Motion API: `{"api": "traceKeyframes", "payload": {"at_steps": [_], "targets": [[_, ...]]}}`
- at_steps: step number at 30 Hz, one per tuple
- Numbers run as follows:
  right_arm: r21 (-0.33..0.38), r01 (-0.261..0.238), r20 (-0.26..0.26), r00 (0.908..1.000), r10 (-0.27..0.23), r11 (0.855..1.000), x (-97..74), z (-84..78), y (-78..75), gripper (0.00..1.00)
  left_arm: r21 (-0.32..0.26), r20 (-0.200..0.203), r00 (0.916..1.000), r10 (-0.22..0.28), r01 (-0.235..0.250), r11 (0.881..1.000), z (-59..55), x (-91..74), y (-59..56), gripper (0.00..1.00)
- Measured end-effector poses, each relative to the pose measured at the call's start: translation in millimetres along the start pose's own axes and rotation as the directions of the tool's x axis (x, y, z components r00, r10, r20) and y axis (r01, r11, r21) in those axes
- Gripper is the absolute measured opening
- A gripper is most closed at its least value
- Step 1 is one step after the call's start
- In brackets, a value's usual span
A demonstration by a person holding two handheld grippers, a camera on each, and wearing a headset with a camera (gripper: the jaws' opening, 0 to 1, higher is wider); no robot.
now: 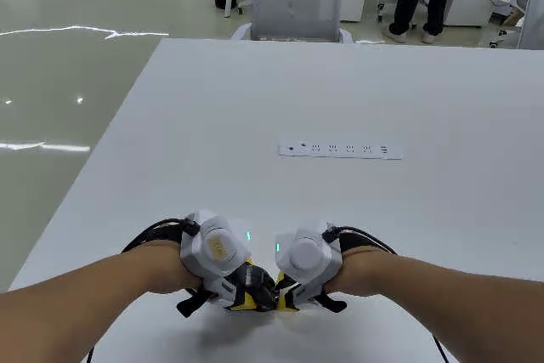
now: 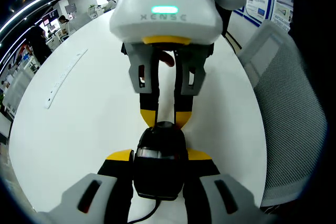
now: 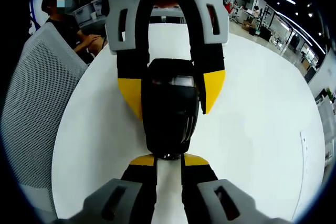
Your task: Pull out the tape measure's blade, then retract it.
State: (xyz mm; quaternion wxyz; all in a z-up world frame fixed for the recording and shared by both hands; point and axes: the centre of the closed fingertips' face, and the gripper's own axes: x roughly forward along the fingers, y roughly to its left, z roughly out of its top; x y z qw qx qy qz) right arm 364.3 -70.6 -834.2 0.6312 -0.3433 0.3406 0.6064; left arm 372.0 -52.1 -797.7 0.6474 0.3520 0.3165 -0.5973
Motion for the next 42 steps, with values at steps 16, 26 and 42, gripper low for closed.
{"api": "traceKeyframes", "payload": {"at_steps": [16, 26, 42], "targets": [[0.104, 0.005, 0.006, 1.0, -0.006, 0.995, -1.3, -2.6, -0.8, 0.1, 0.02, 0.009, 0.9999, 0.006, -0.007, 1.0, 0.0, -0.7, 1.3, 0.31], [0.103, 0.01, -0.029, 0.9996, -0.007, 0.995, -5.7, -10.8, -1.2, 0.1, 0.028, 0.006, 1.0, 0.0, 0.0, 1.0, -0.3, -1.2, 1.3, 0.31], [0.087, 0.002, -0.068, 0.9977, 0.004, 0.996, -12.5, -22.4, 1.0, 0.1, 0.025, 0.012, 0.9999, 0.007, -0.007, 1.0, -1.0, -1.3, 2.3, 0.31]]}}
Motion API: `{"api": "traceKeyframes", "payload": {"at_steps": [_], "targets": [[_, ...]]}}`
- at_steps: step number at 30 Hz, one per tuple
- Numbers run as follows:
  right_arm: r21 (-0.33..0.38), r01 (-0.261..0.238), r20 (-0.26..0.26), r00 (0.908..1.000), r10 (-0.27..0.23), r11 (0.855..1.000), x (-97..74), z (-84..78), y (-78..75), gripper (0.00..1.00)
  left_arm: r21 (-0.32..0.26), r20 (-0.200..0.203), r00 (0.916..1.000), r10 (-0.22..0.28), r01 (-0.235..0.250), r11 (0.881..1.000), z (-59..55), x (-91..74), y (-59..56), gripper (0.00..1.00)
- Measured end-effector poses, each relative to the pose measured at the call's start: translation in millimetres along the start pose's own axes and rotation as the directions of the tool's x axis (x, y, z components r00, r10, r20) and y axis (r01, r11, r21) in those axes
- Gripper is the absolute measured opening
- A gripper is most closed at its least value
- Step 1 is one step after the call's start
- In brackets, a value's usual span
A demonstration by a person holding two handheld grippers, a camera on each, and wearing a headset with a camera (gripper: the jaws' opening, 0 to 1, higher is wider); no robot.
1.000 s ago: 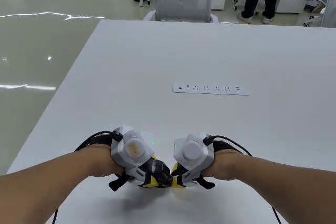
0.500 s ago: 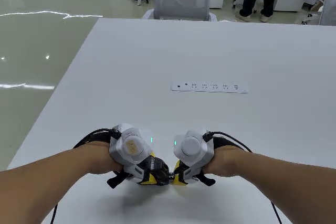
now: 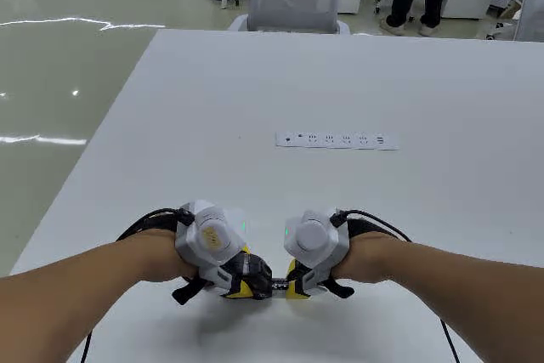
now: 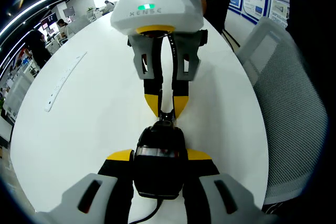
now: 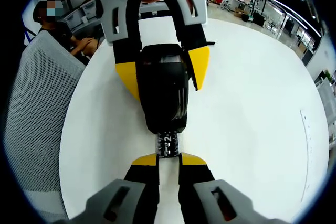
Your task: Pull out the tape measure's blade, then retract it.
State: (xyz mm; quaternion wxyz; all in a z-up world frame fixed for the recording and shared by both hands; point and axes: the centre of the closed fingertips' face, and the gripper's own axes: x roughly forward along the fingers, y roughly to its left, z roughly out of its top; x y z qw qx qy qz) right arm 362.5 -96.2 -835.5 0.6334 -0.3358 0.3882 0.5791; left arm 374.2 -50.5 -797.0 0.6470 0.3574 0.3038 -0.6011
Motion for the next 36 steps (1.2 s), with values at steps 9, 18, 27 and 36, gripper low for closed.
{"api": "traceKeyframes", "payload": {"at_steps": [9, 18, 27, 36], "targets": [[0.008, -0.004, -0.011, 0.9999, 0.004, 1.0, -6.2, -7.5, 1.5, 0.1, 0.002, -0.001, 1.0, 0.001, -0.001, 1.0, -0.4, -0.8, -0.7, 0.31], [-0.078, 0.034, -0.037, 0.9986, -0.037, 0.996, -19.1, -27.4, -5.4, 0.0, -0.008, 0.004, 1.0, 0.006, -0.006, 1.0, 0.0, -0.5, 0.1, 0.31], [-0.014, 0.027, -0.061, 0.9978, -0.028, 1.0, -40.2, -54.6, -8.0, 0.0, -0.001, -0.003, 1.0, 0.001, -0.001, 1.0, 0.4, 1.2, -1.5, 0.31], [-0.037, 0.034, 0.004, 0.9994, -0.034, 0.999, -32.4, -21.5, -3.9, 0.22, -0.005, -0.001, 1.0, 0.003, -0.003, 1.0, 0.4, 2.1, -1.6, 0.31]]}}
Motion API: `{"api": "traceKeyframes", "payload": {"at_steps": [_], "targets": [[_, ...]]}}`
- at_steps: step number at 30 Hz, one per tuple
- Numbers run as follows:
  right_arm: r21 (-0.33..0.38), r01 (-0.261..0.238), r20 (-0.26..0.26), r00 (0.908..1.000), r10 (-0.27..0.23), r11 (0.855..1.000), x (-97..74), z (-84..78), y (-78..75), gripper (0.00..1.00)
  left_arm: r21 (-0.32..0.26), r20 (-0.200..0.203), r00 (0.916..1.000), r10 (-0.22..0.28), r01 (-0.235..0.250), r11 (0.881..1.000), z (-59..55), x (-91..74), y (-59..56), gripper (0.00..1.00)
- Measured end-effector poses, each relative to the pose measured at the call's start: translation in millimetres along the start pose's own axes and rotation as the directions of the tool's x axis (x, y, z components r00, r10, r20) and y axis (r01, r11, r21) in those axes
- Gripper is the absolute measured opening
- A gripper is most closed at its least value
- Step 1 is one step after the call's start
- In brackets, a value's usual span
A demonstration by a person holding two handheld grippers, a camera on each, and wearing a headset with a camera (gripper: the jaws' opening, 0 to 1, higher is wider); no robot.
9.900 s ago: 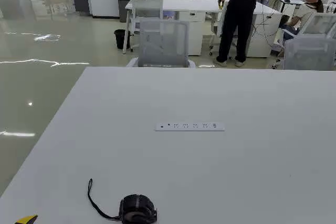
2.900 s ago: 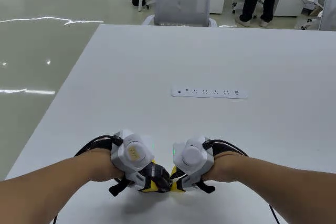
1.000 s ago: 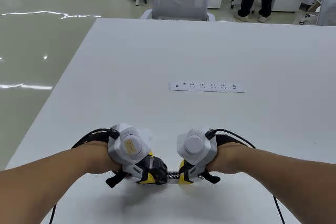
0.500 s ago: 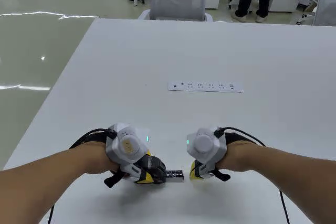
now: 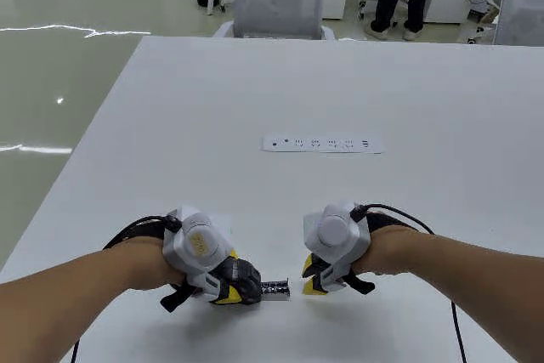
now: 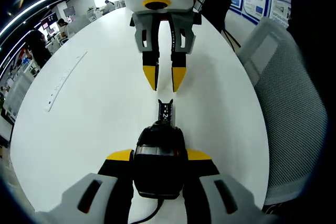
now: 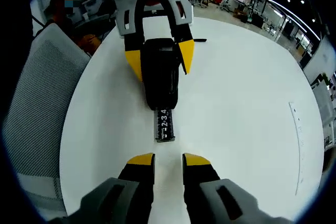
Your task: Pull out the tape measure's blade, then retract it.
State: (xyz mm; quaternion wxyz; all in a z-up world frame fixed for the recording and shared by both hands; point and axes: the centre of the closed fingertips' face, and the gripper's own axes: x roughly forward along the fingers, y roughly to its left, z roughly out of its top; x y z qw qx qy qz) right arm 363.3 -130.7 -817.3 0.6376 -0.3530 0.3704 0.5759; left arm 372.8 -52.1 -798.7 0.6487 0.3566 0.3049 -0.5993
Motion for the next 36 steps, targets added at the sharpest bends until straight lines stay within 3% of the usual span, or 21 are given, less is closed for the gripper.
{"api": "traceKeyframes", "payload": {"at_steps": [7, 17, 26, 30, 36], "targets": [[-0.048, -0.007, 0.008, 0.9999, 0.008, 0.999, 15.5, 18.0, 2.0, 0.25, -0.004, 0.012, 0.9999, 0.004, -0.004, 1.0, 0.8, -0.2, -0.2, 0.31], [-0.034, -0.04, -0.022, 0.999, 0.039, 0.999, 31.3, 15.2, 3.0, 0.18, -0.006, 0.011, 0.9999, 0.002, -0.002, 1.0, 0.5, -0.4, -0.1, 0.31], [-0.021, -0.042, -0.019, 0.9989, 0.042, 0.999, 29.7, 17.2, 1.5, 0.16, -0.007, 0.015, 0.9999, 0.001, -0.001, 1.0, 0.8, -0.5, 0.6, 0.32], [-0.057, -0.045, -0.068, 0.9969, 0.041, 0.997, 29.4, 17.1, 5.1, 0.15, -0.003, 0.017, 0.9999, -0.002, 0.002, 1.0, 0.5, -1.2, -0.1, 0.32], [-0.042, -0.057, -0.068, 0.9962, 0.054, 0.997, 27.0, 12.9, 4.0, 0.13, -0.006, 0.024, 0.9997, 0.01, -0.01, 1.0, 0.0, -2.9, 0.1, 0.32]]}}
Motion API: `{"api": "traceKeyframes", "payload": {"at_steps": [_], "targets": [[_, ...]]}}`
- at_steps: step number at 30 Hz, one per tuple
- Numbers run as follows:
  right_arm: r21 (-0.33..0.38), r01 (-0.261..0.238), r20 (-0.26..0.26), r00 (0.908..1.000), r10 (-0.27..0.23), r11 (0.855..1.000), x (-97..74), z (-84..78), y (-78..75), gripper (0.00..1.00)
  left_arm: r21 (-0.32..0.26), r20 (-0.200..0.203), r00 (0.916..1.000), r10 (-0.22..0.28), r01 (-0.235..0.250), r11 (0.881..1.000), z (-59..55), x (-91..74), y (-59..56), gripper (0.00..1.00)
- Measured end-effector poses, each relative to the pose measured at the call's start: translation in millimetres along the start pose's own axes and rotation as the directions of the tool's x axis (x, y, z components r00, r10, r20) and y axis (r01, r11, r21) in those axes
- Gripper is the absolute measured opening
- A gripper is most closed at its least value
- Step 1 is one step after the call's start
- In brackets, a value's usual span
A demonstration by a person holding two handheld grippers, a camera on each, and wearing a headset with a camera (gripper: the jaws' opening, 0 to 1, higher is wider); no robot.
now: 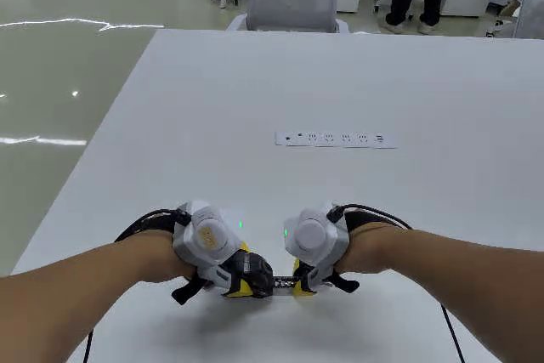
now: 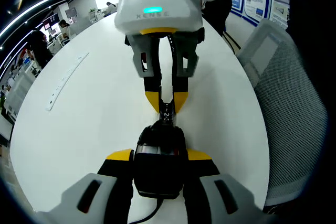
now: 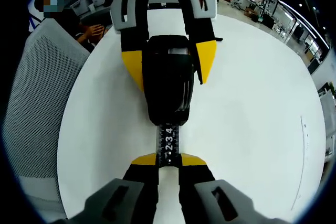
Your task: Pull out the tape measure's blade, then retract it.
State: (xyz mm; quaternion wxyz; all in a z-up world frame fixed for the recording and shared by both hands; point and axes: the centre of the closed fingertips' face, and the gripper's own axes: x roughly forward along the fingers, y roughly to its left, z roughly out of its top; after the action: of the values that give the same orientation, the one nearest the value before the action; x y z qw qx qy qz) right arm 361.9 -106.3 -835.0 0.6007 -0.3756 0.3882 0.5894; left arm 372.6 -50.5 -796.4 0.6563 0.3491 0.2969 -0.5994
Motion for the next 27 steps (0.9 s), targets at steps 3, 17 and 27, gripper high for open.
{"api": "traceKeyframes", "payload": {"at_steps": [3, 17, 27], "targets": [[0.006, -0.001, -0.003, 1.0, 0.001, 1.0, -0.1, -0.7, 0.0, 0.13, 0.002, 0.003, 1.0, 0.009, -0.009, 1.0, 0.2, -0.4, -0.1, 0.32], [0.012, -0.002, -0.03, 0.9996, 0.002, 1.0, -6.8, -16.2, 0.0, 0.12, 0.006, 0.027, 0.9996, 0.007, -0.007, 1.0, 1.3, -0.6, 0.8, 0.31], [0.013, 0.0, -0.042, 0.9991, 0.001, 1.0, -9.9, -22.5, -0.5, 0.13, 0.004, 0.03, 0.9995, 0.007, -0.007, 1.0, 0.5, -1.1, 1.5, 0.31]]}}
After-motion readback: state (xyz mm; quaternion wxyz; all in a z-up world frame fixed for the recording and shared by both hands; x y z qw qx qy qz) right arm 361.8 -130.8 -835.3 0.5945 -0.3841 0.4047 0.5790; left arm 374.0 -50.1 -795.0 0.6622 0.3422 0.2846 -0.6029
